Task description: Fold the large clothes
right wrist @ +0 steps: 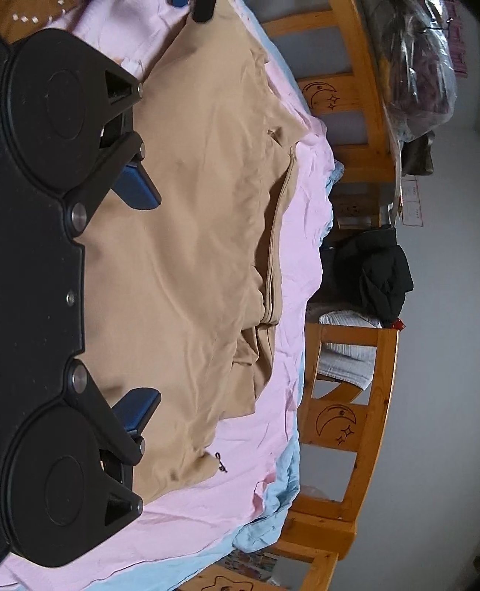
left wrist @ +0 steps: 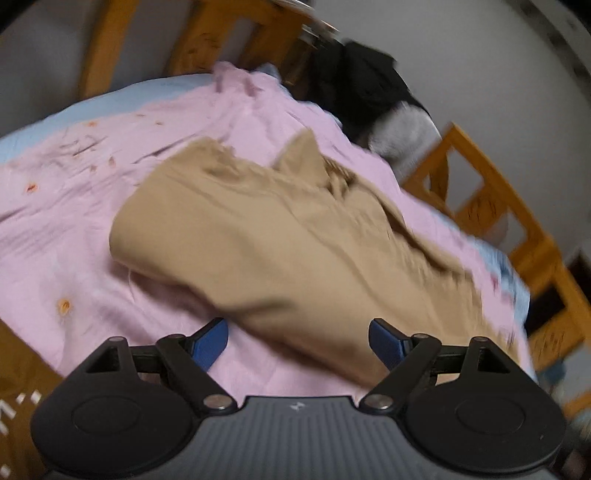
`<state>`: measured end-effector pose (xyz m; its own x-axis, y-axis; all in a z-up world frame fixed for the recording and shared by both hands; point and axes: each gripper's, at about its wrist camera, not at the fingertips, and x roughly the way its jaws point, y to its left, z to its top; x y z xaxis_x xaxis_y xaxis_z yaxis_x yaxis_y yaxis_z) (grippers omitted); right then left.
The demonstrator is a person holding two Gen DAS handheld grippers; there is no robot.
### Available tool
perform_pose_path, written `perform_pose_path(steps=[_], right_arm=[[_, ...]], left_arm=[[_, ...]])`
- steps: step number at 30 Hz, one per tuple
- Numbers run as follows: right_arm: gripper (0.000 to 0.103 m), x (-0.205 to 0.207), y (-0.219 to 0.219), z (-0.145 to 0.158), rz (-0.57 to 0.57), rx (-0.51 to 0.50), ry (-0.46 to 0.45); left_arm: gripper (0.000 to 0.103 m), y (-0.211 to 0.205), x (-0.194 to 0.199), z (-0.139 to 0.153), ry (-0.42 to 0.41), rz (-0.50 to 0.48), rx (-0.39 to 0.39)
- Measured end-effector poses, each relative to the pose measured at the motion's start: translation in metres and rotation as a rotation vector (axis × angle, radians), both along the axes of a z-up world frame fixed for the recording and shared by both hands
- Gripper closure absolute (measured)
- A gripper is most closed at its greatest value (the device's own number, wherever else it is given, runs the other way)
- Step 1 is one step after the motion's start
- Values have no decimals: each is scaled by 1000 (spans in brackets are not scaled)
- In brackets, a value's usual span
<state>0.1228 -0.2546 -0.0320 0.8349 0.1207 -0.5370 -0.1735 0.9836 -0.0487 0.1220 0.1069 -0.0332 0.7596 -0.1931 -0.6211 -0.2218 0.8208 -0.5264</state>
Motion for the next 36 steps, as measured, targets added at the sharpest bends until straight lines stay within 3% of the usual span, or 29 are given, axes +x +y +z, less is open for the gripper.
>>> perform_pose_path(steps=[4,9,13,17,21,26,36], right_arm=[[1,3,2,-7,-24,8,11],[1,29,26,1,37,-45,-76],[1,89,58,13,50,-107,-153],[1,154,82,9,25,-142,-128],[1,194,99,-6,23,-200,-93],[1,197,103,-35,27,-219,-87],[1,194,106,-38,25,-215,-86]], left_arm=[[21,19,17,-5,44,154,-32],[25,26,24,-8,44,186,-61],[25,26,23,-10,37,193,-70],[25,26,22,-10,38,185,-71],[22,27,22,-11,40,184,-73],[21,27,24,-12,36,161,-58],[18,28,24,-13,43,170,-72]])
